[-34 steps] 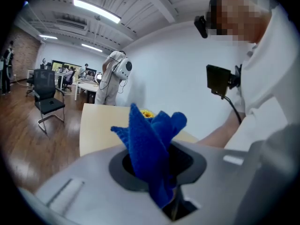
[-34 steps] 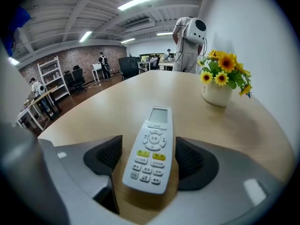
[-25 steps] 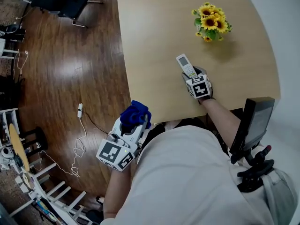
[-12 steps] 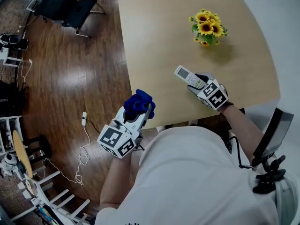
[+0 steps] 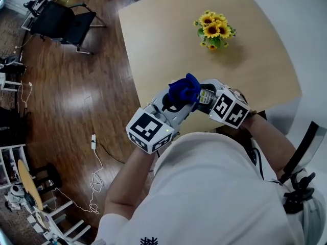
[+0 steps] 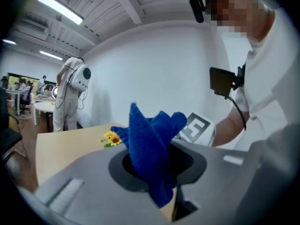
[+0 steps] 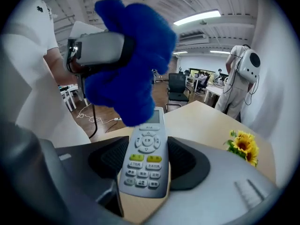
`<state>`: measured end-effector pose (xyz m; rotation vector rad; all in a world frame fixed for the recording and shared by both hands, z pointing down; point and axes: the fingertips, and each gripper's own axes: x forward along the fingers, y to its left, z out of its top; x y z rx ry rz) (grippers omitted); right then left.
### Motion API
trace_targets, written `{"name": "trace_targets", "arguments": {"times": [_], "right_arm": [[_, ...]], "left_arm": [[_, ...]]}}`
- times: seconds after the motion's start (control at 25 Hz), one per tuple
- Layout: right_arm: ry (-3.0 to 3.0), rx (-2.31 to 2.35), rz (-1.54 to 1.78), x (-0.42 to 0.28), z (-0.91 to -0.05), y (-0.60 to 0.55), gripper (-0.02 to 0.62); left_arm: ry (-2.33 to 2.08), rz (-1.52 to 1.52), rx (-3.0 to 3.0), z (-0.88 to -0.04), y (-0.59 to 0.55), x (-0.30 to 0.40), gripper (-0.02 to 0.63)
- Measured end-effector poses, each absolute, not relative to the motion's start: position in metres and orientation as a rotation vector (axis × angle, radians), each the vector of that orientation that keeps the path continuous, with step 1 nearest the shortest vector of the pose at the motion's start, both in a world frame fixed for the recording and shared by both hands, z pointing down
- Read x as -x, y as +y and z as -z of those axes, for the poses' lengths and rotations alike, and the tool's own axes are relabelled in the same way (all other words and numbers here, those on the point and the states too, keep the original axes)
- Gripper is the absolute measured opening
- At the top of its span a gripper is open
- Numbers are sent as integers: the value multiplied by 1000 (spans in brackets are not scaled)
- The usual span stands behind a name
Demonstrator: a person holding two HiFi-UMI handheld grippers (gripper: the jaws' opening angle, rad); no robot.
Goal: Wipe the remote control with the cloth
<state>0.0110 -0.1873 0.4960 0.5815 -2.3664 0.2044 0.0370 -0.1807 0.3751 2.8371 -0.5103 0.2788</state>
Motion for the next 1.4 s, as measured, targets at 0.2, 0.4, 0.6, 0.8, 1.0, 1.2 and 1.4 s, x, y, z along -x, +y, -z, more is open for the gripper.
{"name": "trace_targets", "arguments": {"times": [0.2,0.4,0.6,0.8,1.0,1.2,1.4], "right_arm": [[-2378,-565,-195,-8,-496,-191,259],[-2389,-583,-233,2,-467,-179,259],[-2382,-577,-227,14,-451,-157,259],[-2382,-583,-221,19,-447,-145,259],[-2379,-589,-224,4,-447,-148,259],[-2364,-596,-233,5,-445,-155,259],[-2358,-596,-242,18,-445,-152,259]], "left_arm": [[-377,-306,-2872,-395,-181,-77,109],[-376,-325,-2888,-382,-169,-69,107],[-443,-373,-2913,-374,-161,-37,107],[-595,-370,-2881,-373,-174,14,109],[-775,-349,-2829,-374,-205,53,108],[-845,-327,-2815,-363,-217,77,108],[-704,-215,-2857,-340,-190,48,108]]}}
